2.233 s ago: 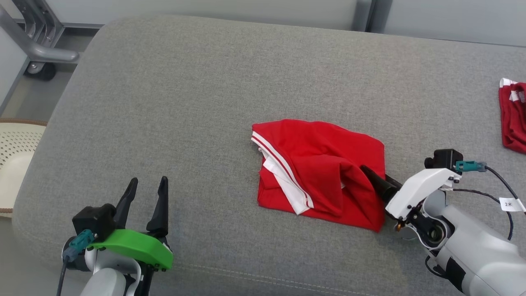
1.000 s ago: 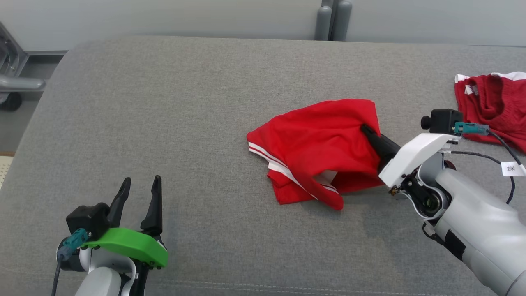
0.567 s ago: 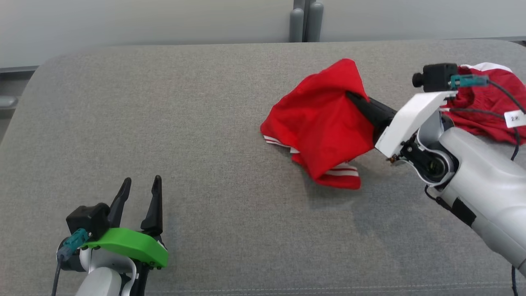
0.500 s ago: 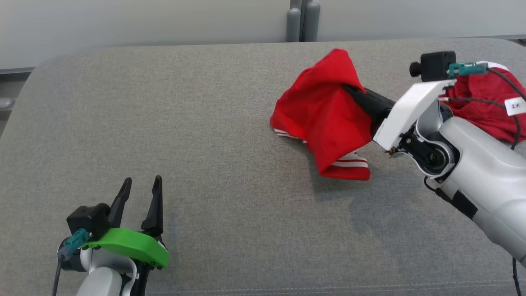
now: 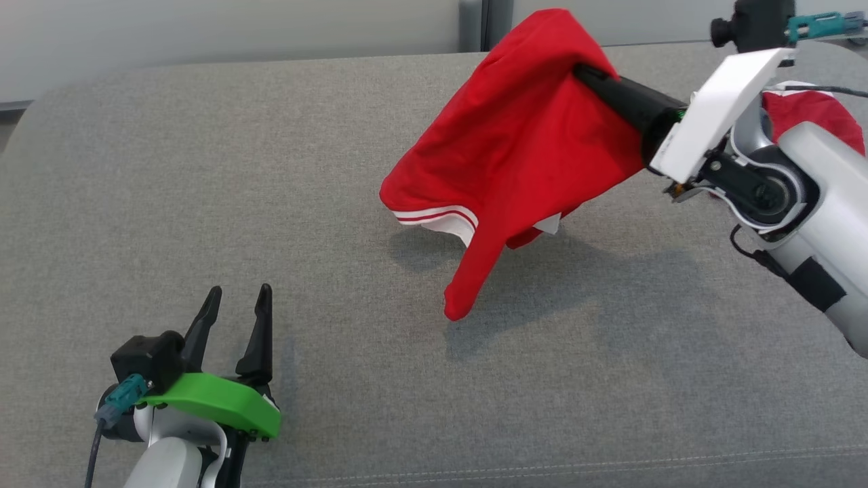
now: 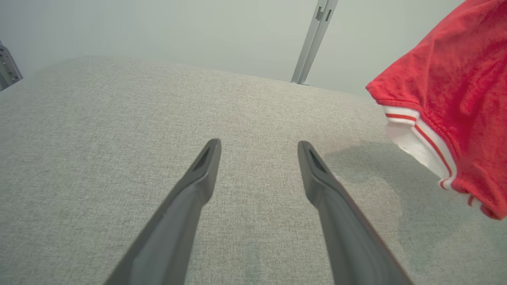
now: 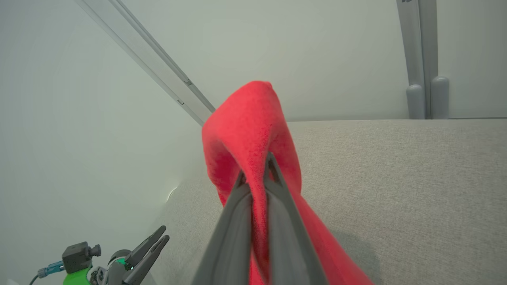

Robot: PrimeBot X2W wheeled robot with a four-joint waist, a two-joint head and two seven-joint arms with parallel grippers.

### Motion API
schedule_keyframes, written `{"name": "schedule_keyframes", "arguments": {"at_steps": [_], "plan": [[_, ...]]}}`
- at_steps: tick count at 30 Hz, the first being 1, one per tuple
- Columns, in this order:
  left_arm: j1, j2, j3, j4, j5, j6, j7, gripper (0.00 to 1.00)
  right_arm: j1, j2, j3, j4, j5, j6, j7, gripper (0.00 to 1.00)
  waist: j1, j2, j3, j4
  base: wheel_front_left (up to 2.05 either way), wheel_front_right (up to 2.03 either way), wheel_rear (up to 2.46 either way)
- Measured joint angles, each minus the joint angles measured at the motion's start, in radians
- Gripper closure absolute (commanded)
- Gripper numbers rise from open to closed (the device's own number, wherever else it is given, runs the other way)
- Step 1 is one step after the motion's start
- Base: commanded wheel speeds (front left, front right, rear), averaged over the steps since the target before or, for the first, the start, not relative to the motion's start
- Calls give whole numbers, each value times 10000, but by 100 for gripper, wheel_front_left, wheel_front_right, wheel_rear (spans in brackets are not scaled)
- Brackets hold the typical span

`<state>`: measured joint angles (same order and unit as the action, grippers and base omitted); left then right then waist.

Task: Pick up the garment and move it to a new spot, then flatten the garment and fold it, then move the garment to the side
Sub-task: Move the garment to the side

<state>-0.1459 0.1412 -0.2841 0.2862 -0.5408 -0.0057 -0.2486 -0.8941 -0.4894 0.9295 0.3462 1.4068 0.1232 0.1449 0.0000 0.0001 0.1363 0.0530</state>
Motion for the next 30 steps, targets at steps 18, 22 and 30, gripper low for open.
{"name": "schedule_keyframes", "arguments": {"at_steps": [18,22,30], "plan": [[-658,497,84,-1074,267,2,291,0,-125,-2071,-1103,1147,732,0,447,100,0,0,2034,-481,0,0,0],[-861,621,117,-1175,368,2,326,0,-583,-2184,-1480,1193,679,0,12,100,0,0,2557,-586,0,0,0],[-1237,627,17,-1325,495,-31,370,0,-862,-2731,-1707,1469,495,0,-353,100,1,0,3407,-713,0,0,0]]}}
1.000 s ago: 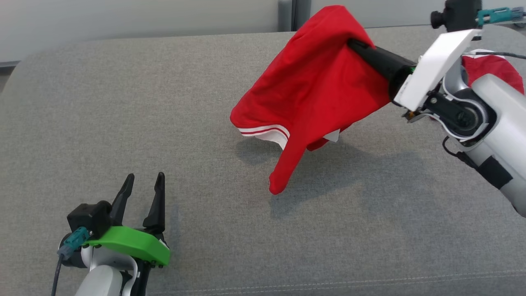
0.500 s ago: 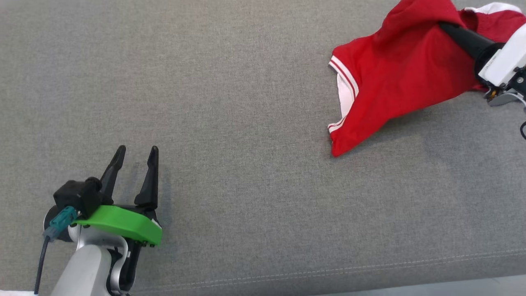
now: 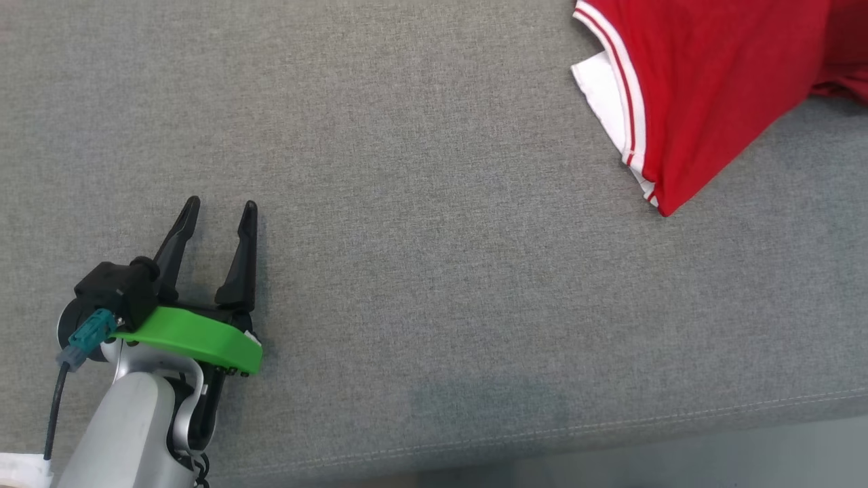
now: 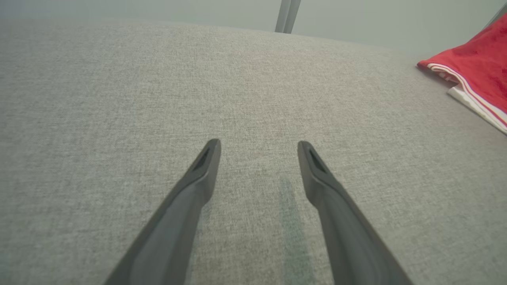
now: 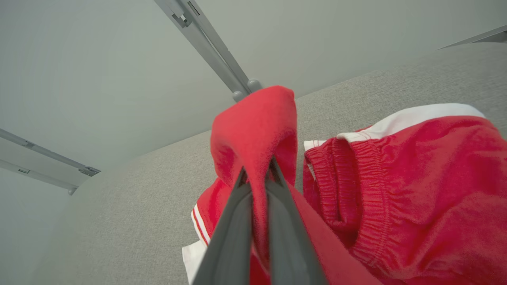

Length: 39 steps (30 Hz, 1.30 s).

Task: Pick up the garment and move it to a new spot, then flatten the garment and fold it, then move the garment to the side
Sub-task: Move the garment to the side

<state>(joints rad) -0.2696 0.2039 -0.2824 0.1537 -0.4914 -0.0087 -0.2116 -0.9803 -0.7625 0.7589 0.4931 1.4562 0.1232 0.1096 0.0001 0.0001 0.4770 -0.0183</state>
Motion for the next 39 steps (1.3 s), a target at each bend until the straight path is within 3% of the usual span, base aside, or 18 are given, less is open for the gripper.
{"name": "schedule_keyframes", "arguments": {"at_steps": [19,25,26,27,28,35,39], "plan": [[-228,54,48,-297,63,-2,-13,0,-38,-1160,-508,1724,-953,-33,-1580,100,0,0,748,96,0,0,0],[-302,44,82,-345,119,-8,-100,0,-172,-984,-293,2405,-1685,-612,-2255,100,0,0,883,208,0,0,0],[-335,33,54,-337,121,-44,-105,0,-162,-924,-238,2556,-1802,-706,-2376,82,0,0,888,230,0,0,0],[-374,25,23,-334,121,-90,-105,0,-155,-865,-199,2683,-1877,-786,-2512,51,0,0,886,258,0,0,0],[-396,15,10,-336,123,-90,-107,0,-154,-805,-180,2786,-1898,-828,-2614,0,0,0,879,286,0,0,0],[-400,-29,40,-109,123,-92,-205,0,-155,-378,144,3377,-2681,-1436,-3333,0,0,0,624,396,0,0,0],[-400,-163,82,40,121,-104,-284,0,-158,-311,284,3553,-3129,-1603,-3482,0,0,0,327,415,0,0,0]]}}
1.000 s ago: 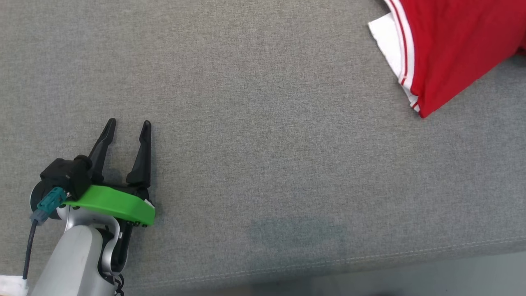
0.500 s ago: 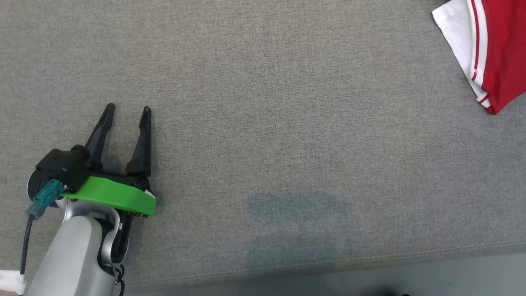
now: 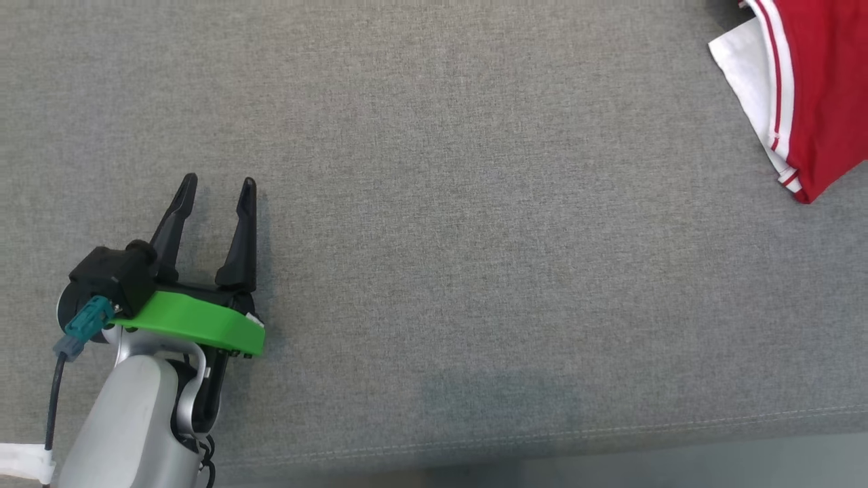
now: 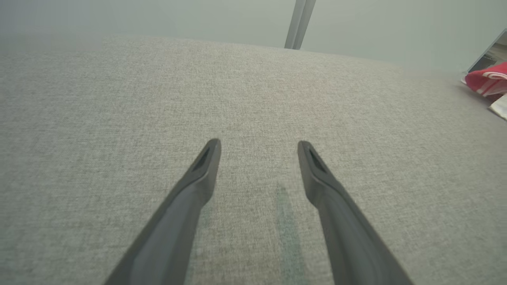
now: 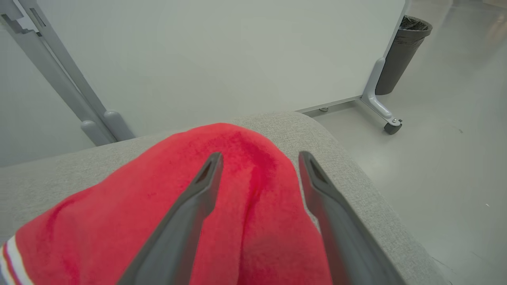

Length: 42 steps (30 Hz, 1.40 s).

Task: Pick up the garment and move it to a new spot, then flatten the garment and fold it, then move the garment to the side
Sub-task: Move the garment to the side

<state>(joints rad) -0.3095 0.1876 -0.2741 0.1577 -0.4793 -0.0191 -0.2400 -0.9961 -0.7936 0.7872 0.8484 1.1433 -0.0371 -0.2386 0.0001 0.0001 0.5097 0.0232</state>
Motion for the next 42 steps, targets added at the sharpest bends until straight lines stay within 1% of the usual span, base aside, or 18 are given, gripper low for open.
{"name": "schedule_keyframes", "arguments": {"at_steps": [4,11,12,19,22,27,32,35,42], "plan": [[6,-151,44,242,-2,-86,-75,0,-12,213,163,-75,-422,17,-79,0,0,0,-383,-1,0,0,0],[85,-201,368,566,-21,-86,-86,0,-31,826,318,-796,-1039,314,-151,0,0,0,-1357,-81,0,0,0],[136,-199,443,589,-21,-86,-86,0,-28,888,293,-920,-1106,364,-150,0,0,-1,-1488,-98,0,0,0],[525,-215,779,729,-86,-79,-88,0,58,1081,-182,-1837,-1709,372,-155,0,-1,0,-2305,-215,0,0,0],[692,-247,880,826,-105,-75,-88,0,451,1214,-430,-2234,-1860,370,-159,0,-2,0,-2722,-278,0,0,0],[999,-500,1078,830,-107,-73,-88,0,1749,1446,-644,-2775,-2153,339,-159,0,-1,0,-3428,-357,0,0,0],[1579,-537,1329,819,-276,-56,-88,0,2967,1802,-938,-3461,-2232,155,-159,0,-2,0,-4116,-409,0,0,0],[1907,-589,1530,742,-397,115,-88,0,3682,1998,-1141,-3870,-2232,-73,-159,0,-2,0,-4474,-448,0,0,0],[2303,-711,1764,295,-405,151,-90,0,5284,2316,-1912,-4690,-2347,-454,-159,0,-2,0,-5005,-559,0,0,0]]}}
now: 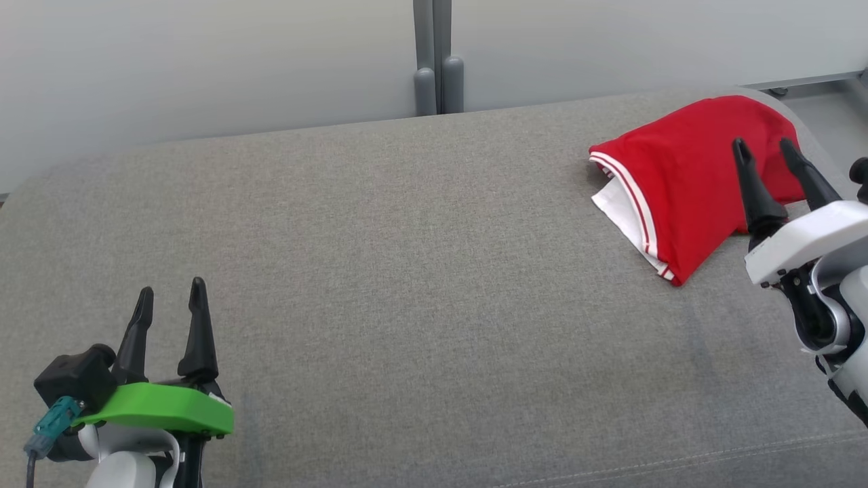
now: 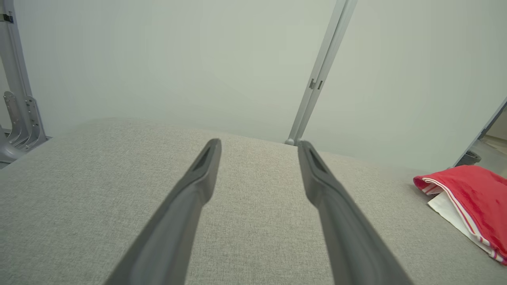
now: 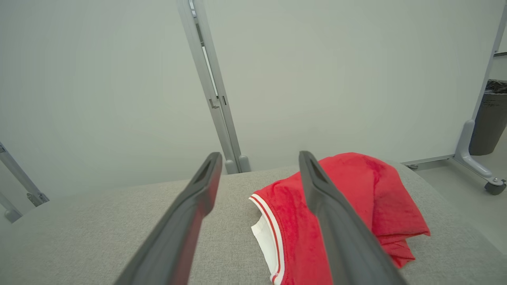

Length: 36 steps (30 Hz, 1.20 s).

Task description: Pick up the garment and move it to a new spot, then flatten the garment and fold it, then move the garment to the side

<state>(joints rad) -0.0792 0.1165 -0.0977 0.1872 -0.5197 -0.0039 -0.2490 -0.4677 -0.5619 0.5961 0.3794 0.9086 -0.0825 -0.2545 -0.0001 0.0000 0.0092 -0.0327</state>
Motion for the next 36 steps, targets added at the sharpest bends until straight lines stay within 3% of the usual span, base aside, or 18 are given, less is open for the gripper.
{"name": "schedule_keyframes", "arguments": {"at_steps": [14,36], "plan": [[509,-33,219,-477,525,58,-27,0,1708,293,-1179,-1473,-1764,-280,0,0,0,0,-78,-58,0,0,0],[802,-21,73,-719,1127,52,-27,0,3314,886,-2197,-2522,-2884,-410,0,0,0,0,-93,68,0,0,0]]}}
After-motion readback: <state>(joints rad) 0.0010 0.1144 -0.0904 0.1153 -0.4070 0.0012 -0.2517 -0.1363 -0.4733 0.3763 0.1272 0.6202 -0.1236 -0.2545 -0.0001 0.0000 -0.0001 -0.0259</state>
